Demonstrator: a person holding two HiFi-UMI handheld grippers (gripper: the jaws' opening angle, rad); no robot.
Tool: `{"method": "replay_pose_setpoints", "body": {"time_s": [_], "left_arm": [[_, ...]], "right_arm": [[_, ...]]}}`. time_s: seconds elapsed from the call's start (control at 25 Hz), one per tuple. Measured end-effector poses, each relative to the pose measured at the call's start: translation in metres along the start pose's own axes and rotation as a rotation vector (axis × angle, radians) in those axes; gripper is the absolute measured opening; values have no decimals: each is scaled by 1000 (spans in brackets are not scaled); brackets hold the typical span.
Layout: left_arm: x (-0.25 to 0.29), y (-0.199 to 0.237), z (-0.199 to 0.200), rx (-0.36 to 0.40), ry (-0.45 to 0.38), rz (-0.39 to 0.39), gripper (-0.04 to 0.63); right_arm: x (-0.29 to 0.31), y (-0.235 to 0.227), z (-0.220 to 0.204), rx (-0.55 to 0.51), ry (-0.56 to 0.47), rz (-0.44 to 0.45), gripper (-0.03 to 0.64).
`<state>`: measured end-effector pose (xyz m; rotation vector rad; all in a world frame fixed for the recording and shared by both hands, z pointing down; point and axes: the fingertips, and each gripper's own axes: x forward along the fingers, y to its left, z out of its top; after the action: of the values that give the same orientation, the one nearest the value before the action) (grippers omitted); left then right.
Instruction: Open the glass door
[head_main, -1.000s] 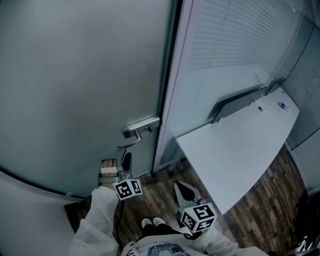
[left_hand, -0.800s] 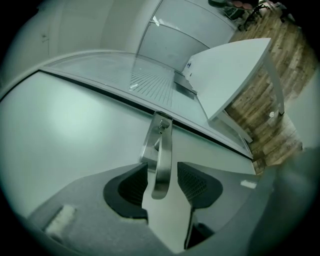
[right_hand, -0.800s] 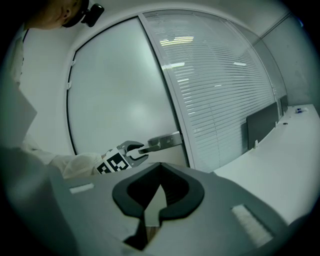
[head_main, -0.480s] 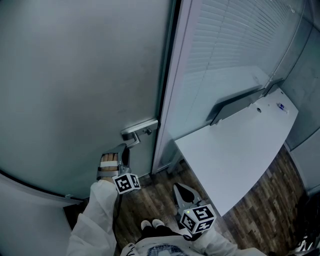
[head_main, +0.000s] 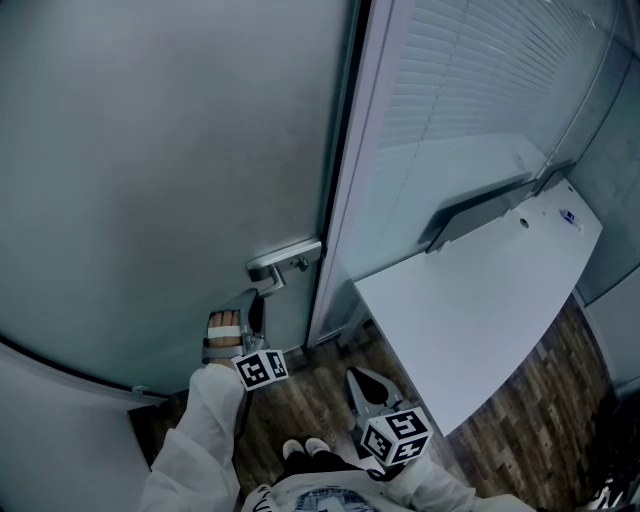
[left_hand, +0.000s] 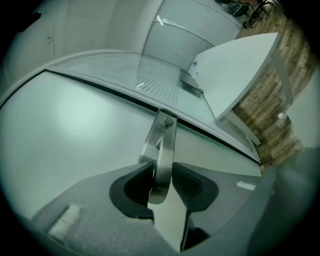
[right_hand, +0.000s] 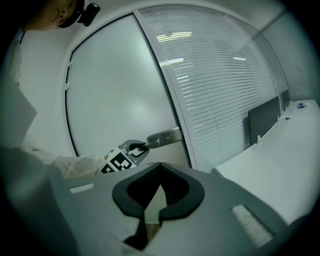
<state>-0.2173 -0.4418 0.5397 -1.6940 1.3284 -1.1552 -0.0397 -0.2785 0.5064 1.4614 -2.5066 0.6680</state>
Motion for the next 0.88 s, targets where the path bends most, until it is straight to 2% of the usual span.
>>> {"method": "replay_pose_setpoints", "body": {"time_s": [0.12,0.32,0.56,0.64,0.88], "left_arm": [[1,1,-1,-77,6,33,124],[8,-3,-5,-219,-6,43,126],[10,-16,-13,-462,0,49,126],[9,-17,-12,-494,0,46,126],[-1,-23,-6,-470,5,15,124]], "right_arm": [[5,2,0,0,12,11,6],[9,-2,-4,5,38,17,6],[5,-10,-9,11,57,2,6],[3,-11,-9,15,57,1,6],[3,-2,-9,19,53,28,6]]}}
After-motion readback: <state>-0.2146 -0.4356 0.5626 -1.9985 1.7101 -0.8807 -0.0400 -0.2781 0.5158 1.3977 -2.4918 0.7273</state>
